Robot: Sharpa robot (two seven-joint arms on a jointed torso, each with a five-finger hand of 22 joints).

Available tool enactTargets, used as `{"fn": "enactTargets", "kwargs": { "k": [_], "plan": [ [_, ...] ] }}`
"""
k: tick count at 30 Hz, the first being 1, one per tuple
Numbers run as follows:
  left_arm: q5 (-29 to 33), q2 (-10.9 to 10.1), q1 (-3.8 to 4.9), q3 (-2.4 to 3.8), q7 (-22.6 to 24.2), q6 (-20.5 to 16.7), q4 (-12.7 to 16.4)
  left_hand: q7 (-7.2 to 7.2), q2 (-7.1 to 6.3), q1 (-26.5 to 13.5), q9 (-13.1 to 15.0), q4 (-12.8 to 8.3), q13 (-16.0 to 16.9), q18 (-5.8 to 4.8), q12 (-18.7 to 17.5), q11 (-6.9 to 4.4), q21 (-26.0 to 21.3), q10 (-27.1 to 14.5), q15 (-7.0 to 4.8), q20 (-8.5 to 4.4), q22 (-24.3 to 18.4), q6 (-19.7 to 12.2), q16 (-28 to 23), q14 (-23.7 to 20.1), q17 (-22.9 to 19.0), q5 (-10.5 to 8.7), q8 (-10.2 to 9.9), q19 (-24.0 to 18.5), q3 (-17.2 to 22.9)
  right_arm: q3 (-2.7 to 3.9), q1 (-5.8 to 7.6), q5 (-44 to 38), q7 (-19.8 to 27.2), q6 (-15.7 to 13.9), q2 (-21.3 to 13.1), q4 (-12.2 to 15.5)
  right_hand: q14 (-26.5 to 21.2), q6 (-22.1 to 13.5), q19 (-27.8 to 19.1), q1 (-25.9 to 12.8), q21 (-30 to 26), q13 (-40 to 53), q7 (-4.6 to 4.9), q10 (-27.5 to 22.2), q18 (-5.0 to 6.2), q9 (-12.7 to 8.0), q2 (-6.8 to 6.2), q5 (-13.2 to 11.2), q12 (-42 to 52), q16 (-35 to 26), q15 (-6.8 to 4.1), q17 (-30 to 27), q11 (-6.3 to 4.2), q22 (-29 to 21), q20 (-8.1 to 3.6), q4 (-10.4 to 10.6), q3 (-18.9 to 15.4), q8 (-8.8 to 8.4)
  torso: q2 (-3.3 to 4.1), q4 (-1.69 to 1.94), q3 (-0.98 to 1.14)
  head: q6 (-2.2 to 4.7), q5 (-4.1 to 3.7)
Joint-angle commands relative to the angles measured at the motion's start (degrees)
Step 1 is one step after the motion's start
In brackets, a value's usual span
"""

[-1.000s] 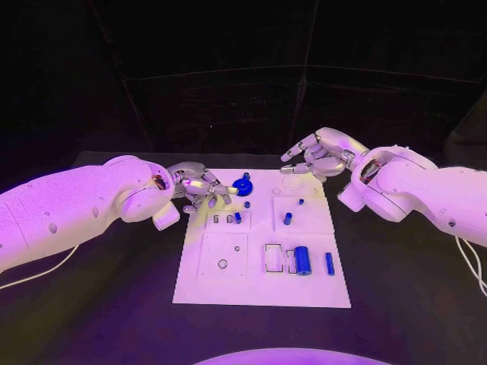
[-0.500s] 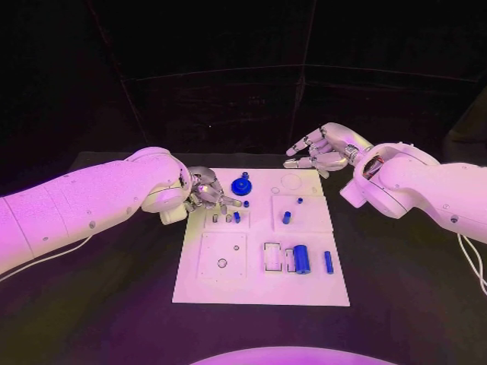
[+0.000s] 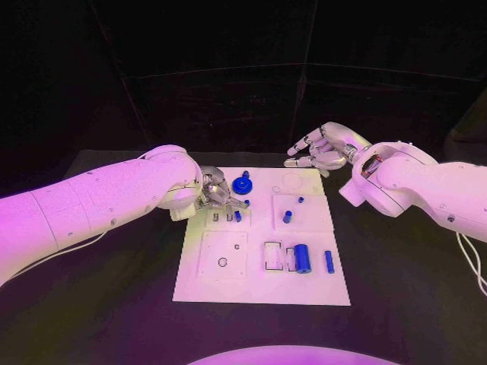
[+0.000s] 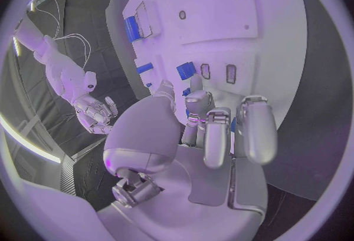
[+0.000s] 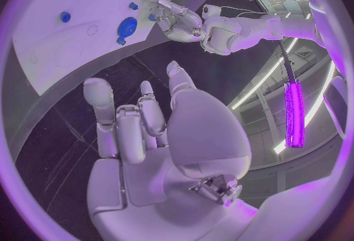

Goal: Assemble the parts on the task board

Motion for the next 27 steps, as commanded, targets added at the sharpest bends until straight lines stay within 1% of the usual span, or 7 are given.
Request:
{"fn": "enactTargets", "kwargs": {
  "k": [1,6,8,10,13,19,27],
  "plan": [
    [-1.8,0.7,0.12,0.01,-0.7,1.3,-0.6,-0.01,0.33,0.4,0.2,-0.2,0.1,-0.87,0.3,-0.05,0.2,0.4,-0.41,-0.51,0.1,-0.5,0.4,6.1,15.1,-0.04,0.4,1.2,-0.3,0.03,0.14,-1.6,-1.2,-0.3,0.2,-0.1,2.9,0.1,-0.3,0.2,-0.2,-0.1,-0.20,0.1,0.42,0.0,0.25,0.3,-0.1,-0.4,-0.35,1.1,-0.19,-0.1,-0.13,0.1,-0.4,0.24,-0.05,-0.04,-0.02,-0.21,0.09],
    [-2.2,1.6,0.12,-0.11,-0.9,2.0,-1.4,0.00,0.41,0.7,0.4,-0.3,0.2,-0.90,0.5,-0.04,0.4,0.4,-0.40,-0.49,0.4,-0.7,0.4,6.1,15.1,-0.03,0.7,1.3,-0.5,0.03,0.14,-2.0,-1.4,0.0,0.4,-0.3,2.9,0.1,-0.3,0.3,-0.3,-0.2,-0.20,0.1,0.44,0.0,0.31,0.5,-0.2,-0.5,-0.35,1.0,-0.20,-0.2,-0.13,0.1,-0.5,0.27,-0.02,-0.06,-0.10,-0.30,0.10],
    [-2.4,1.9,0.12,-0.28,-0.9,2.0,-1.6,0.00,0.41,0.7,0.4,-0.3,0.2,-0.90,0.5,-0.04,0.4,0.4,-0.40,-0.49,0.4,-0.7,0.4,6.1,15.1,-0.03,0.7,1.3,-0.5,0.03,0.14,-2.1,-1.5,0.1,0.5,-0.3,2.9,0.1,-0.3,0.3,-0.3,-0.2,-0.20,0.1,0.44,0.0,0.31,0.5,-0.2,-0.5,-0.35,1.0,-0.20,-0.2,-0.13,0.1,-0.5,0.27,-0.04,-0.08,-0.05,-0.41,0.14],
    [-2.4,2.0,0.12,-0.38,-0.9,1.9,-1.7,0.00,0.44,0.8,0.6,-0.3,0.1,-0.90,0.4,-0.04,0.4,0.3,-0.39,-0.48,0.4,-0.8,0.4,6.1,15.1,-0.03,0.8,1.3,-0.6,0.03,0.14,-2.1,-1.6,0.2,0.6,-0.4,2.9,0.1,-0.3,0.3,-0.3,-0.2,-0.20,0.1,0.44,0.0,0.31,0.5,-0.2,-0.5,-0.35,1.0,-0.20,-0.2,-0.13,0.1,-0.5,0.27,-0.05,-0.07,-0.01,-0.41,-0.03],
    [-2.4,2.1,0.12,-0.47,-0.9,1.9,-1.8,0.00,0.48,0.9,0.6,-0.3,0.0,-0.92,0.4,-0.03,0.5,0.3,-0.39,-0.47,0.5,-0.9,0.4,6.1,15.1,-0.03,0.9,1.3,-0.7,0.03,0.14,-2.1,-1.6,0.3,0.6,-0.5,2.9,0.1,-0.4,0.4,-0.4,-0.2,-0.22,0.0,0.46,0.0,0.41,0.6,-0.3,-0.6,-0.36,0.8,-0.21,-0.4,-0.15,0.1,-0.6,0.32,-0.06,-0.01,-0.04,-0.44,-0.22],
    [-2.5,2.5,0.12,-0.56,-1.0,2.4,-2.2,-0.04,0.81,1.7,1.1,-0.7,0.2,-0.96,0.6,-0.05,0.7,0.3,-0.38,-0.45,0.8,-1.1,0.4,6.1,15.1,-0.01,1.6,1.3,-0.8,0.03,0.14,-2.2,-1.7,0.5,0.7,-0.6,2.9,0.1,-0.4,0.4,-0.4,-0.2,-0.22,0.0,0.46,0.0,0.41,0.6,-0.3,-0.6,-0.36,0.8,-0.21,-0.4,-0.15,0.1,-0.6,0.32,-0.05,-0.06,0.00,-0.62,-0.12],
    [-2.5,3.0,0.11,-0.62,-1.0,2.5,-2.5,-0.08,1.14,2.8,1.7,-1.3,0.3,-0.98,0.9,-0.09,0.8,0.4,-0.40,-0.44,1.1,-1.4,0.4,6.1,15.1,0.02,2.3,1.2,-1.0,0.03,0.14,-2.2,-1.7,0.7,0.8,-0.7,2.8,0.2,-0.5,0.4,-0.5,-0.3,-0.23,0.0,0.50,0.0,0.49,0.7,-0.3,-0.6,-0.37,0.7,-0.22,-0.6,-0.15,0.2,-0.6,0.35,-0.05,0.00,0.02,-0.72,-0.37]
  ]
}}
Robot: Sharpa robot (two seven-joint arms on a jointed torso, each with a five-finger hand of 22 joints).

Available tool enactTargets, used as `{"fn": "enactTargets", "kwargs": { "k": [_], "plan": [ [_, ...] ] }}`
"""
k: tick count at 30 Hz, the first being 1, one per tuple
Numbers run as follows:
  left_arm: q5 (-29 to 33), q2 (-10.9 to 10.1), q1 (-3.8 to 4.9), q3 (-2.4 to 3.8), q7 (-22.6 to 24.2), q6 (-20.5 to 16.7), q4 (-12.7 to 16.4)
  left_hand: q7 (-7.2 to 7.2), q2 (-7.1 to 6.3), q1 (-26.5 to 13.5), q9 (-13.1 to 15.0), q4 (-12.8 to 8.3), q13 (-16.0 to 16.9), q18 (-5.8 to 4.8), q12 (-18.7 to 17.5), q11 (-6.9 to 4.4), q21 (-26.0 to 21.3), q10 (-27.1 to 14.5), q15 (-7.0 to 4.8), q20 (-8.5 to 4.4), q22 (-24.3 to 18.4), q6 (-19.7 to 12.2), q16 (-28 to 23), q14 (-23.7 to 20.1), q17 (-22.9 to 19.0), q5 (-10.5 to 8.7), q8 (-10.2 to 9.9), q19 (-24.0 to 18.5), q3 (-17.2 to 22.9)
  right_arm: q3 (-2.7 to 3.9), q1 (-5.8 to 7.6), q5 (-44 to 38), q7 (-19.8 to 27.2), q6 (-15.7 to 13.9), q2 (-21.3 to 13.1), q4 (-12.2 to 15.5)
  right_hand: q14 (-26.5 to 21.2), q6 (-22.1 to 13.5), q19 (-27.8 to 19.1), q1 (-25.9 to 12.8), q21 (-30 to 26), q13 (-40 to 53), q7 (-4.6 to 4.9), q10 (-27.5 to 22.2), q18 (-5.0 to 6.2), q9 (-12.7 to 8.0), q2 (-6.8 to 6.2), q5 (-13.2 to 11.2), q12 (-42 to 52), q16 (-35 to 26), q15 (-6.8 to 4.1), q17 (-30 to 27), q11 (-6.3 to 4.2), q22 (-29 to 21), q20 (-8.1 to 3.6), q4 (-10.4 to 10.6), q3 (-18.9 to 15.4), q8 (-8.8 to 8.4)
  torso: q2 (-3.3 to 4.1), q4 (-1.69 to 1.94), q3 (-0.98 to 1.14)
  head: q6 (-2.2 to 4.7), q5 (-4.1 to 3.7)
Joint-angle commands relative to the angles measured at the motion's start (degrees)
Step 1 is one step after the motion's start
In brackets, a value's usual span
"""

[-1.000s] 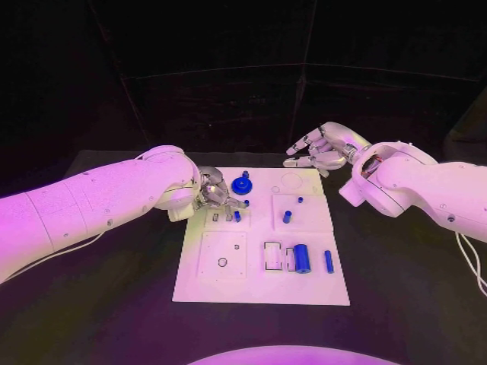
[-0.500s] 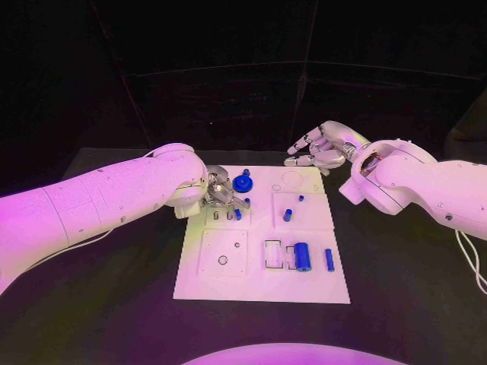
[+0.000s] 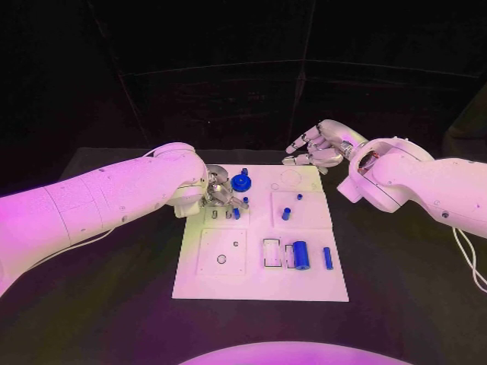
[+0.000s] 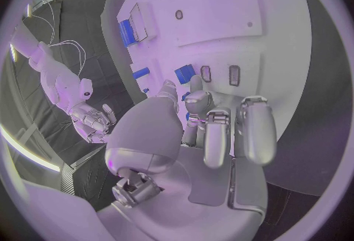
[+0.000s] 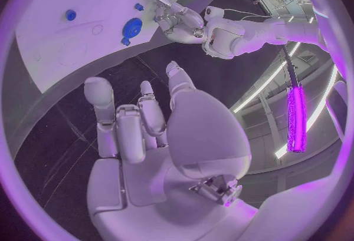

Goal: Assemble the parts on the task board

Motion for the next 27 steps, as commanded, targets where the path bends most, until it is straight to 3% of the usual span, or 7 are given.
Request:
{"fn": "enactTargets", "kwargs": {
  "k": [1,9,27],
  "plan": [
    [-0.6,0.1,0.11,0.01,-0.3,0.8,-0.1,0.11,0.00,0.6,0.2,-0.4,0.1,-1.00,0.4,-0.10,0.2,0.4,-0.42,-0.44,0.1,-0.4,0.4,6.2,15.1,0.02,0.4,1.2,-0.1,0.03,0.14,-0.3,0.0,0.4,0.1,0.0,2.8,0.2,-0.3,0.2,-0.2,0.0,-0.23,0.0,0.51,0.0,0.26,0.2,-0.3,-0.4,-0.38,0.7,-0.22,0.0,0.06,0.0,-0.5,0.36,0.00,0.04,0.02,-0.07,-0.06],
    [-0.7,0.6,0.10,-0.01,-0.3,1.7,-0.6,0.07,0.61,2.3,0.8,-1.6,0.2,-1.04,0.6,-0.14,0.5,0.4,-0.44,-0.45,0.5,-0.9,0.4,6.2,15.1,0.03,1.2,1.2,0.2,0.03,0.14,-0.3,-0.2,0.6,0.2,-0.1,2.8,0.2,-0.2,0.3,-0.3,0.0,-0.25,0.0,0.50,0.0,0.40,0.4,-0.3,-0.4,-0.39,0.6,-0.24,0.0,0.05,0.0,-0.5,0.43,-0.01,0.04,-0.02,-0.18,-0.41],
    [-0.9,1.2,0.10,-0.19,-0.3,2.2,-0.6,0.06,0.51,3.2,1.1,-2.4,0.3,-1.08,0.8,-0.16,0.6,0.5,-0.45,-0.45,0.8,-1.1,0.4,6.2,15.1,0.03,1.5,1.2,0.3,0.03,0.14,-0.8,-0.2,1.8,0.2,-0.1,2.8,0.4,-0.3,0.6,-0.4,-0.1,-0.33,0.1,0.53,0.0,0.85,0.8,-0.3,-0.5,-0.46,0.5,-0.32,-0.3,-0.01,0.1,-0.8,0.71,-0.04,0.03,0.00,-0.59,-0.36]
  ]
}}
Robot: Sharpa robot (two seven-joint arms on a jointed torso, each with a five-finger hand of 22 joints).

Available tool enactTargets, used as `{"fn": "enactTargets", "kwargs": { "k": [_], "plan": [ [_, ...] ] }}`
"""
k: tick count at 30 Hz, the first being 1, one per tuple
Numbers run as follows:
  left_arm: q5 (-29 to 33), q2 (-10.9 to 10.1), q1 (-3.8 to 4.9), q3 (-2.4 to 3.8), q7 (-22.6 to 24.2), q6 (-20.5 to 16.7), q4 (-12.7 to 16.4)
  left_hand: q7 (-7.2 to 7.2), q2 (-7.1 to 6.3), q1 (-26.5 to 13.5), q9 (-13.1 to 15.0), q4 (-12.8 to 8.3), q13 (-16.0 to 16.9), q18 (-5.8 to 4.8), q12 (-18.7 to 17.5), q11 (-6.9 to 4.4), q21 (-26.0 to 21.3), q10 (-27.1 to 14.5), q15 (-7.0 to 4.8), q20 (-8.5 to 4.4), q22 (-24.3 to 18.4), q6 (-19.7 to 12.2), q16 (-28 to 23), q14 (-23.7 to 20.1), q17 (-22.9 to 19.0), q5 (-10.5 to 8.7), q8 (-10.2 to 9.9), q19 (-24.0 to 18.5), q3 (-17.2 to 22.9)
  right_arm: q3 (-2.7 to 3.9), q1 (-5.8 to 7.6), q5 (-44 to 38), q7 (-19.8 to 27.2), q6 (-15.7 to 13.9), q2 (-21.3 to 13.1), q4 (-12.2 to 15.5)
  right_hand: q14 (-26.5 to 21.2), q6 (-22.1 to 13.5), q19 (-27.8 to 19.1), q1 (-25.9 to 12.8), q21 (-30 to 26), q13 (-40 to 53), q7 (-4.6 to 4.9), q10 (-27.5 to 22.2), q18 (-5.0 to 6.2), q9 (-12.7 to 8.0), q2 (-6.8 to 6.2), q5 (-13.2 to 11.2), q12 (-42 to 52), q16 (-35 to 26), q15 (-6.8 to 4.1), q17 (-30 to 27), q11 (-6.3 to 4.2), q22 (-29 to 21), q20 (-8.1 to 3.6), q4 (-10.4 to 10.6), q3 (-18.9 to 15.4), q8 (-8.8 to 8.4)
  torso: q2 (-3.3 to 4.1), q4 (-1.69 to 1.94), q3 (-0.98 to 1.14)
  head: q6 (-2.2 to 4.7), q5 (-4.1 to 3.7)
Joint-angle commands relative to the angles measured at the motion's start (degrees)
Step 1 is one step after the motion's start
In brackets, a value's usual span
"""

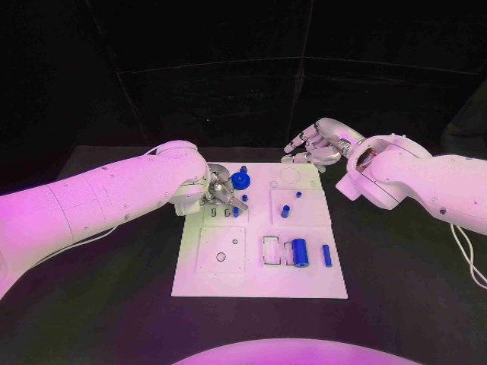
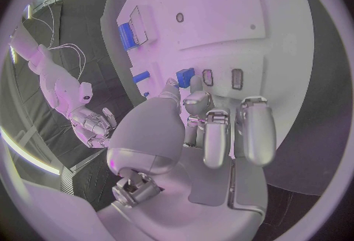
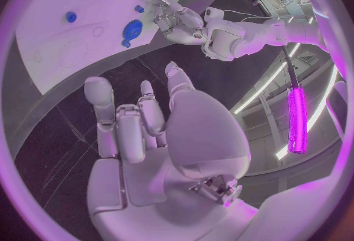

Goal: Assemble the parts on the task board

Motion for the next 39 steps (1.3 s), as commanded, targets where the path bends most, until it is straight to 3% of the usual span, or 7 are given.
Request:
{"fn": "enactTargets", "kwargs": {
  "k": [1,5,8,11,14,20,39],
  "plan": [
    [-0.5,0.1,0.10,0.00,-0.3,0.6,0.1,0.06,-0.04,0.7,0.1,-0.5,-0.1,-1.08,0.1,0.05,0.4,0.2,-0.24,-0.46,0.1,-0.3,0.4,5.9,15.1,0.04,0.3,1.2,0.0,0.03,0.14,-0.5,0.0,0.9,0.0,0.0,2.8,0.2,-0.3,0.1,-0.2,0.0,-0.12,0.1,0.53,0.0,0.39,0.2,-0.3,-0.3,-0.46,0.5,-0.32,0.0,-0.01,-0.1,-0.3,0.26,-0.01,-0.06,0.02,-0.06,-0.01],
    [-0.5,0.1,0.10,-0.01,-0.2,0.1,0.2,-0.06,1.08,3.1,0.3,-2.1,-0.2,-1.06,0.1,-0.07,0.4,0.1,-0.32,-0.50,0.1,-0.6,0.4,5.9,15.1,0.07,0.5,1.1,1.5,0.03,0.14,-0.5,0.0,1.0,0.1,-0.1,2.8,0.3,-0.3,0.1,-0.3,0.1,-0.14,0.2,0.53,0.0,0.50,0.3,-0.2,-0.4,-0.47,0.5,-0.33,-0.1,-0.02,0.0,-0.4,0.33,0.00,-0.10,0.05,-0.02,-0.01],
    [-0.5,0.1,0.09,-0.01,-0.1,-0.5,0.3,-0.55,3.48,8.1,0.2,-5.2,-0.6,-0.99,-0.3,-0.57,0.3,-0.2,-0.74,-0.80,0.0,-1.4,0.4,5.9,15.1,0.20,0.2,1.0,5.5,0.03,0.14,-0.5,0.0,1.0,0.1,-0.2,2.8,0.3,-0.3,0.1,-0.3,0.1,-0.14,0.2,0.53,0.0,0.54,0.3,-0.2,-0.4,-0.47,0.5,-0.34,-0.1,-0.02,0.0,-0.4,0.35,0.01,-0.04,0.01,-0.11,-0.13],
    [-0.4,0.0,0.09,-0.01,-0.1,-1.0,0.5,-0.64,4.28,12.3,-0.2,-8.4,-1.2,-0.92,-1.2,-0.70,0.0,-1.0,-0.97,-1.11,-0.4,-2.5,0.4,5.9,15.1,3.37,-0.5,0.9,10.3,0.03,0.14,-0.5,0.0,1.0,0.2,-0.3,2.8,0.3,-0.3,0.1,-0.3,0.0,-0.15,0.2,0.53,0.0,0.58,0.5,-0.2,-0.4,-0.48,0.5,-0.35,-0.1,-0.03,0.0,-0.5,0.37,0.02,-0.06,0.00,-0.14,-0.14],
    [-0.1,-0.2,0.09,-0.01,0.1,-1.6,0.8,-0.07,2.71,12.6,-0.3,-10.3,-2.0,-0.89,-2.2,-0.16,-0.2,-1.3,-0.67,-0.94,-0.7,-2.9,0.4,5.9,15.1,5.08,-0.7,0.7,16.1,0.03,0.14,-0.5,0.0,1.0,0.2,-0.4,2.8,0.3,-0.3,0.2,-0.3,0.0,-0.16,0.2,0.54,0.0,0.64,0.6,-0.2,-0.4,-0.49,0.4,-0.36,-0.1,-0.04,0.1,-0.5,0.40,0.01,0.02,0.00,-0.24,-0.15],
    [0.7,-1.0,0.08,0.00,0.7,-2.4,1.9,0.45,-6.06,2.9,0.9,-12.7,-3.2,-0.72,-2.6,0.32,-0.6,-0.4,-0.34,-0.47,-0.9,-3.0,0.4,5.9,15.1,4.86,1.1,0.5,38.7,0.03,0.13,-0.5,0.0,1.1,0.3,-0.7,2.8,0.3,-0.3,0.3,-0.3,0.0,-0.17,0.2,0.53,0.0,0.71,0.8,-0.3,-0.4,-0.51,0.4,-0.37,-0.1,-0.06,0.1,-0.6,0.43,-0.05,0.05,-0.01,-0.31,-0.13],
    [1.4,-6.6,-0.01,0.02,3.1,-11.5,8.7,0.25,-8.81,-0.4,2.1,-15.5,-3.4,-0.70,-2.3,-0.05,-0.9,0.3,-0.32,-0.48,-1.0,-3.3,0.4,5.9,15.1,5.64,2.8,0.5,46.5,0.03,0.13,-0.3,0.4,1.0,0.2,-1.1,2.8,0.3,-0.3,0.3,-0.4,0.0,-0.17,0.2,0.54,0.0,0.81,1.1,-0.3,-0.5,-0.53,0.4,-0.39,-0.2,-0.08,0.1,-0.8,0.48,-0.03,0.10,0.00,-0.23,0.37]
  ]
}}
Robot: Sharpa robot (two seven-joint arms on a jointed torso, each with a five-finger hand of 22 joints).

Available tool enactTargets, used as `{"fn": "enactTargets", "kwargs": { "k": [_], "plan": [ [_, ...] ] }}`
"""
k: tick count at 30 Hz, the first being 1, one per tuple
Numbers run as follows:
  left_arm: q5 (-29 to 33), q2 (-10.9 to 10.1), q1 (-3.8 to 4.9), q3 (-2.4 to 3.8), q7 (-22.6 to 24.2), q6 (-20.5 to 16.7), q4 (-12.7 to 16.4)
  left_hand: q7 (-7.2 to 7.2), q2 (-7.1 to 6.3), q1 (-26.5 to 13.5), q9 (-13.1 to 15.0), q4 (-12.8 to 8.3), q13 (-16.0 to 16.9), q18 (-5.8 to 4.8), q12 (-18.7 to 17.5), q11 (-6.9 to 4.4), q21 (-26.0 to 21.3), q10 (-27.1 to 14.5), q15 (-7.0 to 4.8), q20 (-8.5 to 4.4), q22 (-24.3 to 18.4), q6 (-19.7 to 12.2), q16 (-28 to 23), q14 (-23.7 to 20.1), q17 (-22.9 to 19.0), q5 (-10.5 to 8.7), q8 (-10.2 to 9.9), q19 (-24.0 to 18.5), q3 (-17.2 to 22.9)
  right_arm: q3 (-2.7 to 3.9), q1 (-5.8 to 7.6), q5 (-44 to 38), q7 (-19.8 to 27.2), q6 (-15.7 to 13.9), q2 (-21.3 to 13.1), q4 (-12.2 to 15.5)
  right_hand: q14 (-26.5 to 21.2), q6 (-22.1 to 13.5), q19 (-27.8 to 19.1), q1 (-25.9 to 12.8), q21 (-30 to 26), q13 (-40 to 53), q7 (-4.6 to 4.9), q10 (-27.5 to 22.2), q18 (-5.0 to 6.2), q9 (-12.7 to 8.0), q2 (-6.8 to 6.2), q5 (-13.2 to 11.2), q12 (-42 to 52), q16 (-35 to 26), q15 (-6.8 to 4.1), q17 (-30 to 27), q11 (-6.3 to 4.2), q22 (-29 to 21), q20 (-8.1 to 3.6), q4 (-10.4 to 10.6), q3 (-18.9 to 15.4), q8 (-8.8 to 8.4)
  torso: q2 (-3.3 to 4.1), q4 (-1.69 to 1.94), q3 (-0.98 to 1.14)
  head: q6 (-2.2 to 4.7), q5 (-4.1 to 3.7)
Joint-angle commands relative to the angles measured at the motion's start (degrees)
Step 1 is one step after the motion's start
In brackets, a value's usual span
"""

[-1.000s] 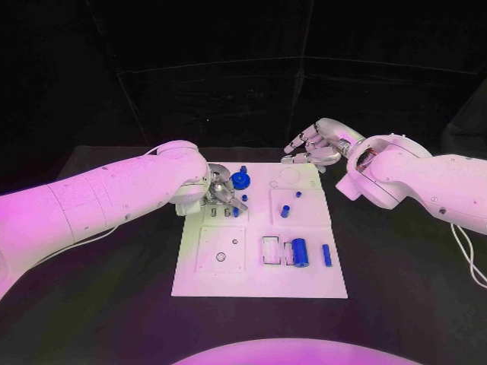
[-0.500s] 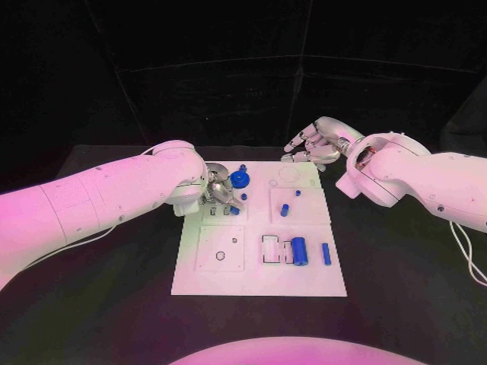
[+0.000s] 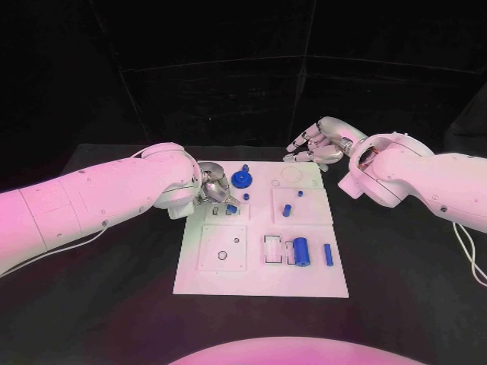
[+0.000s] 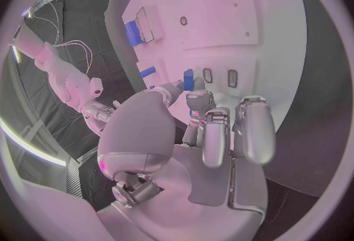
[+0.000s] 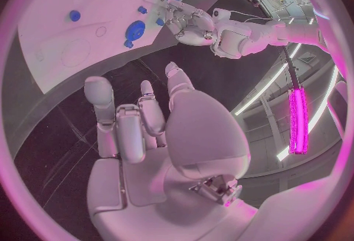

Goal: Assemble the parts on the task board

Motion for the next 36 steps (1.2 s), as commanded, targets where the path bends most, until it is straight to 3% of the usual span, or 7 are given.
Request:
{"fn": "enactTargets", "kwargs": {
  "k": [1,9,15,23,36],
  "plan": [
    [0.4,-0.8,-0.05,0.01,2.2,-6.1,1.4,0.02,-0.34,-0.4,0.1,-10.8,0.2,-0.71,0.2,0.03,-0.2,0.6,0.29,0.14,0.1,-0.2,0.4,5.9,15.1,0.52,0.2,0.5,11.2,0.03,0.13,0.0,0.5,0.2,-0.1,0.1,2.8,0.3,-0.3,0.2,-0.2,-0.1,-0.18,0.2,0.55,0.0,0.59,0.2,-0.3,-0.3,-0.53,0.3,-0.39,-0.1,-0.08,-0.1,-0.3,0.27,0.06,-0.02,-0.04,0.11,0.05],
    [-1.7,-1.9,-0.90,-0.06,1.8,-12.4,3.0,0.00,-0.52,-0.5,0.2,-10.9,0.3,-0.74,0.3,0.01,-0.1,0.8,0.27,0.12,0.3,-0.1,0.4,5.9,15.1,0.63,0.3,0.6,11.5,0.03,0.13,0.3,0.5,0.2,-0.6,0.1,2.8,0.3,-0.3,0.2,-0.2,-0.1,-0.18,0.2,0.55,0.0,0.59,0.2,-0.3,-0.3,-0.53,0.4,-0.39,-0.1,-0.09,-0.1,-0.3,0.28,-0.07,0.14,0.01,0.03,0.24],
    [-4.0,-1.9,-2.32,-0.15,1.3,-14.7,2.7,-0.02,-0.58,-0.6,0.2,-11.0,0.4,-0.75,0.4,-0.02,-0.1,0.9,0.25,0.11,0.4,0.0,0.4,5.9,15.1,0.68,0.4,0.6,11.7,0.03,0.13,0.5,0.5,0.1,-0.7,0.0,2.8,0.2,-0.3,0.3,-0.2,-0.1,-0.19,0.2,0.54,0.0,0.58,0.2,-0.3,-0.3,-0.54,0.3,-0.40,-0.1,-0.09,-0.2,-0.4,0.30,-0.07,0.13,-0.03,0.02,0.47],
    [-6.1,-2.1,-3.22,-0.18,0.8,-14.0,2.4,-0.03,-0.59,-0.7,0.2,-11.0,0.4,-0.77,0.4,-0.02,0.0,1.0,0.25,0.11,0.5,0.0,0.4,5.9,15.1,0.69,0.4,0.6,11.8,0.03,0.13,0.6,0.6,0.0,-0.8,0.1,2.8,0.2,-0.3,0.3,-0.2,-0.1,-0.19,0.2,0.54,0.0,0.58,0.2,-0.3,-0.3,-0.54,0.3,-0.40,-0.1,-0.09,-0.2,-0.4,0.30,0.02,-0.05,0.00,0.19,0.91],
    [-7.0,-2.4,-3.42,-0.18,-0.3,-9.3,2.3,-0.04,-0.67,-0.7,0.3,-11.0,0.3,-0.84,0.4,-0.04,0.2,1.0,0.24,0.10,0.8,0.0,0.4,5.9,15.1,0.70,0.5,0.8,11.9,0.03,0.13,1.2,0.6,0.2,-0.6,0.0,2.8,0.2,-0.3,0.3,-0.2,-0.1,-0.19,0.2,0.54,0.0,0.58,0.2,-0.3,-0.3,-0.54,0.3,-0.40,-0.1,-0.09,-0.2,-0.4,0.30,0.02,-0.04,-0.01,0.02,1.00]
  ]
}}
